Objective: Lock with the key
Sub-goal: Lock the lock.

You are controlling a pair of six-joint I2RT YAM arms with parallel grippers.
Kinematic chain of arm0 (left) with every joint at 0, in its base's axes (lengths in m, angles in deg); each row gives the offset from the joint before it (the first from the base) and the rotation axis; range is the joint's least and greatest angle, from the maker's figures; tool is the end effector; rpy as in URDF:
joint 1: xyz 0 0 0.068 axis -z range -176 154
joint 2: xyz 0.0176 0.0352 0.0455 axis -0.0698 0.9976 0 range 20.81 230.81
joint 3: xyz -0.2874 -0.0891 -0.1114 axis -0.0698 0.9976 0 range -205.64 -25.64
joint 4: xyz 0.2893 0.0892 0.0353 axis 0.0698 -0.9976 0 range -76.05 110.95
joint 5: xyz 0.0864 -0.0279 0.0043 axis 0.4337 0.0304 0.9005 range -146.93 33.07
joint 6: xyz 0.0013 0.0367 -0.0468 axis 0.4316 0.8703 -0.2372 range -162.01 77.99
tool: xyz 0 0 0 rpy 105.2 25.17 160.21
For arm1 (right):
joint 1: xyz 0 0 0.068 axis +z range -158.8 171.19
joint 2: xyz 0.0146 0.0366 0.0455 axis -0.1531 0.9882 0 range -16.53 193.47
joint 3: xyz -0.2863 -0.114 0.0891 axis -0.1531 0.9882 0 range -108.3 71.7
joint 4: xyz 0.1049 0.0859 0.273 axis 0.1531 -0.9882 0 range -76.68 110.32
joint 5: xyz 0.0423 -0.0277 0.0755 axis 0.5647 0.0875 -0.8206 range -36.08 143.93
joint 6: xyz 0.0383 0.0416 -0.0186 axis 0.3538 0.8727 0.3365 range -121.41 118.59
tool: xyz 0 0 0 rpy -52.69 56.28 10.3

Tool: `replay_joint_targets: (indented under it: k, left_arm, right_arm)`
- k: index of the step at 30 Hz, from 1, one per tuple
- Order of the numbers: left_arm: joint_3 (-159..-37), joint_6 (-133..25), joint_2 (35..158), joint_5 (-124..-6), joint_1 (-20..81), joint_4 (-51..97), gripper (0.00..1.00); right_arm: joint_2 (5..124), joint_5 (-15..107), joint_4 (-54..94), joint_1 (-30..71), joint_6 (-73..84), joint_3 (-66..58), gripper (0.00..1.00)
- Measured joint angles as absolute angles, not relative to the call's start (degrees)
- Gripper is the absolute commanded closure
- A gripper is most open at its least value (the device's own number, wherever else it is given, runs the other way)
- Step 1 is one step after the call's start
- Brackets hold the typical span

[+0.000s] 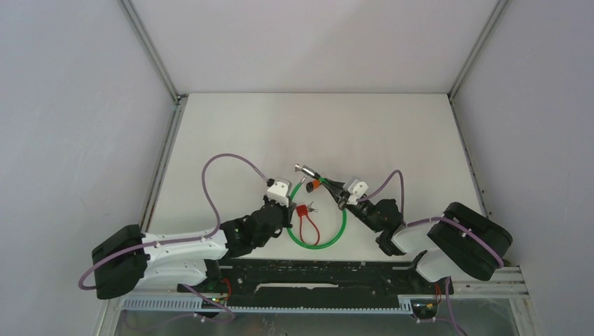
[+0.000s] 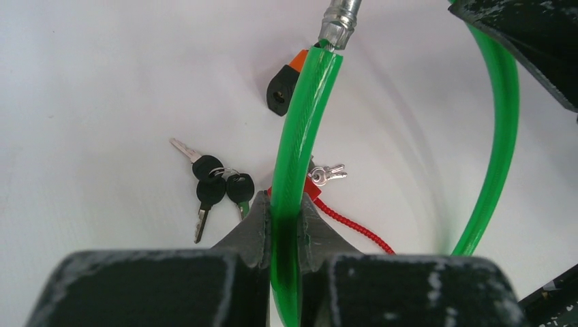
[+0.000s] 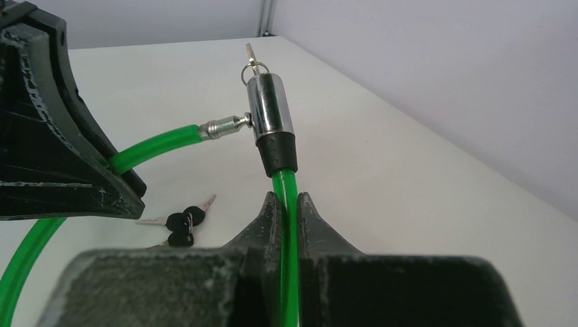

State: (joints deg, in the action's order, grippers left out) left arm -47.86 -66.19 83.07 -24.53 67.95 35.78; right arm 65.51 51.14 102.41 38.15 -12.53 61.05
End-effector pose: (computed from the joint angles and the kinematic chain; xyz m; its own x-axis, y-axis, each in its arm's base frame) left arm 0.1244 -0.2014 0.2025 -0.3940 0.0186 -0.9189 0.4211 0.8923 -0.1625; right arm 0.1634 0.1782 0.1891 0.2714 0.0084 -0.9624 -0.7238 0.6609 -0.1984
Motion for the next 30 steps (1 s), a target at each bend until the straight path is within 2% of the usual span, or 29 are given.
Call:
replay_joint_targets:
  k: [30]
  left_arm:
    - [-48.8,-65.93,85.11,-24.31,67.38,35.69,1.0]
  right_arm:
    - [65.51,49.13,102.56,38.18,-13.05,61.05,1.0]
